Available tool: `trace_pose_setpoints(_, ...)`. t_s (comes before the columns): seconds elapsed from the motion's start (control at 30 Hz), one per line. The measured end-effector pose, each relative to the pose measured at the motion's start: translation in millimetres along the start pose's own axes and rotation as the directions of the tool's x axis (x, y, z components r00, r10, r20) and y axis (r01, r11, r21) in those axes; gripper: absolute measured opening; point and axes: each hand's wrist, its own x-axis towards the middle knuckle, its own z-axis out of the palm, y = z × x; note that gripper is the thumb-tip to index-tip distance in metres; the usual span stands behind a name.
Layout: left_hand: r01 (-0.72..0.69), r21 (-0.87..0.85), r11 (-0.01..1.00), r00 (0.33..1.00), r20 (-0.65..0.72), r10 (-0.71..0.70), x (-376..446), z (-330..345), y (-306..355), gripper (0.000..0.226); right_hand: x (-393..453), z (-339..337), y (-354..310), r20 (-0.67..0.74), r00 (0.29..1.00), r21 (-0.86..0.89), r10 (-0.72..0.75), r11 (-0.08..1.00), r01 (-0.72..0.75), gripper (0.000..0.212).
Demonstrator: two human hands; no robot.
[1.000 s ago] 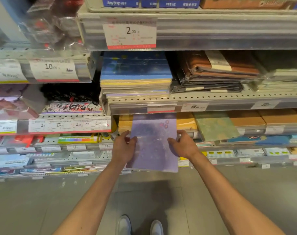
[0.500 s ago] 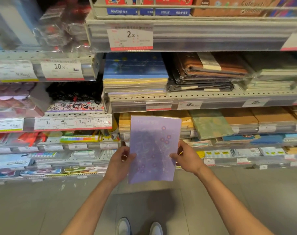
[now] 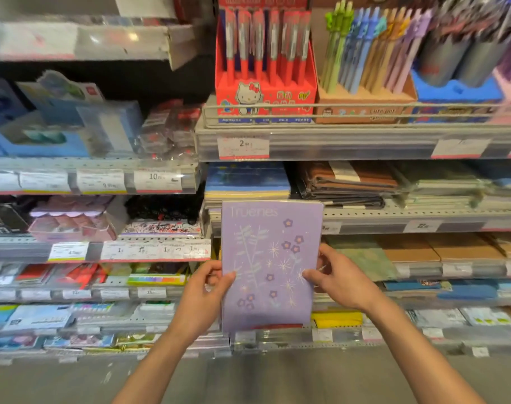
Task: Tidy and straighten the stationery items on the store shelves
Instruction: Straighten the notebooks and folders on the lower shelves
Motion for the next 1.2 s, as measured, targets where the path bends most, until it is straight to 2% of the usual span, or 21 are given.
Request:
trace_pose_setpoints(0.13,0.001,-0.022,1.000,1.000,0.008,-0.001,7,-7,26,0.007,12,-18,-25,-0.018,0.999,-0.017,-0.037,0.999,0.037,0.029)
trace_pose_setpoints(0.4,0.069,-0.043,0.997,0.998,-0.007,-0.070,24,-16,46,0.011,33,-27,-51,0.026,0.998,0.016,0.049,0.999,-0.049,0.016)
trace_pose_setpoints(0.5,0.081,-0.055,0.995,0.997,-0.014,-0.082,28,-18,48,0.010,37,-27,-55,0.009,0.999,0.044,0.040,0.998,-0.041,0.015)
trace_pose_setpoints(0.63,0.063,-0.078,0.995,0.997,-0.045,-0.067,34,-21,56,0.011,40,-27,-58,-0.020,0.999,0.143,0.026,0.990,-0.023,0.013)
trace_pose_setpoints(0.8,0.062,-0.120,0.991,0.997,-0.039,-0.067,43,-25,65,0.019,36,-23,-67,-0.048,0.998,0.351,0.045,0.936,-0.025,0.013)
trace_pose_setpoints(1.0,0.104,-0.161,0.981,0.989,0.125,-0.084,37,-33,68,0.018,38,-24,-80,-0.079,0.986,0.495,0.146,0.864,-0.088,0.013)
trace_pose_setpoints(1.1,0.153,-0.205,0.967,0.976,0.183,-0.116,25,-39,60,0.040,41,-24,-83,-0.096,0.980,0.502,0.173,0.859,-0.103,0.012)
trace_pose_setpoints(1.2,0.135,-0.244,0.960,0.978,0.189,-0.090,22,-42,57,0.053,43,-24,-86,-0.098,0.973,0.557,0.207,0.822,-0.119,0.013)
